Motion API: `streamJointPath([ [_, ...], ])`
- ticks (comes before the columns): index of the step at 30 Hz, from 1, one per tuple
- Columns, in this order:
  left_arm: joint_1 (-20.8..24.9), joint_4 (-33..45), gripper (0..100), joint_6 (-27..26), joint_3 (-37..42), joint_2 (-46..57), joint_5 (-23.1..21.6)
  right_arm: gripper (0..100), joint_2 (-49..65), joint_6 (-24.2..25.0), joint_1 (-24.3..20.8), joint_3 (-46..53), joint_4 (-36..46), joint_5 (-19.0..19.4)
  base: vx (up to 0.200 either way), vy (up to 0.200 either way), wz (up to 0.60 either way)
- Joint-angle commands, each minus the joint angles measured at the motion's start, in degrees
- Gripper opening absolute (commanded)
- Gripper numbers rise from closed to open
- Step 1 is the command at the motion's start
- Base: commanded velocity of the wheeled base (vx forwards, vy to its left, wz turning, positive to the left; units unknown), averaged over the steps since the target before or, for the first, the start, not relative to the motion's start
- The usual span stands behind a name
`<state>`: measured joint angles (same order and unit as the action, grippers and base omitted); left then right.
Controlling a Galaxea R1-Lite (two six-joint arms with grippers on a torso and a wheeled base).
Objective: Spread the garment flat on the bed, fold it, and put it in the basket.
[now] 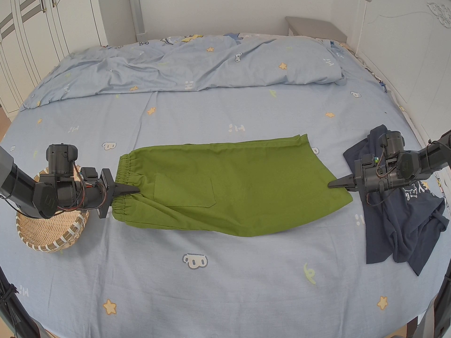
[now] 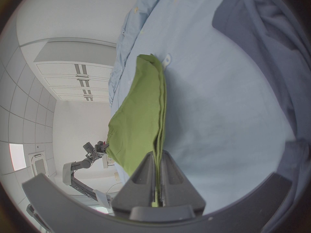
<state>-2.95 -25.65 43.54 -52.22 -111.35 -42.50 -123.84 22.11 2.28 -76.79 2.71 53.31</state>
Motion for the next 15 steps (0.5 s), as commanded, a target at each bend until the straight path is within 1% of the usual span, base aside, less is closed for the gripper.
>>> streamJointPath([
  [1, -1.62, 4.38, 0, -0.39, -1.56, 4.12, -1.45, 0, 9.67, -0.76, -0.26, 3.14, 4.41, 0.04, 0.0, 0.0, 0.0],
  [4, -1.88, 5.35, 0, -0.48, -0.51, 5.0, -1.71, 0, 11.96, -1.64, -0.26, 4.37, 6.61, -0.05, 0.0, 0.0, 0.0],
  [6, -1.71, 5.96, 0, -1.01, 2.39, 6.41, -1.71, 0, 13.81, -2.6, -0.17, 6.92, 8.54, -0.05, 0.0, 0.0, 0.0],
  [9, -1.8, 6.14, 0, -2.68, 5.2, 7.29, -1.8, 0, 15.48, -5.33, -0.26, 11.49, 9.69, -0.31, 0.0, 0.0, 0.0],
  [11, -1.8, 6.4, 0, -4.52, 9.6, 9.31, -1.8, 0, 18.02, -9.11, -0.26, 18.6, 9.77, -0.66, 0.0, 0.0, 0.0],
  [12, -1.8, 6.49, 0, -4.87, 10.48, 9.75, -1.71, 0, 18.29, -9.72, -0.35, 19.92, 9.69, -0.66, 0.0, 0.0, 0.0],
  [13, -1.88, 6.58, 0, -6.1, 13.2, 10.98, -1.71, 0, 19.78, -11.74, -0.35, 23.88, 9.51, -0.66, 0.0, 0.0, 0.0],
  [15, -2.15, 6.58, 0, -8.12, 16.98, 12.82, -1.71, 0, 21.72, -13.94, -0.61, 29.06, 9.42, -0.66, 0.0, 0.0, 0.0],
])
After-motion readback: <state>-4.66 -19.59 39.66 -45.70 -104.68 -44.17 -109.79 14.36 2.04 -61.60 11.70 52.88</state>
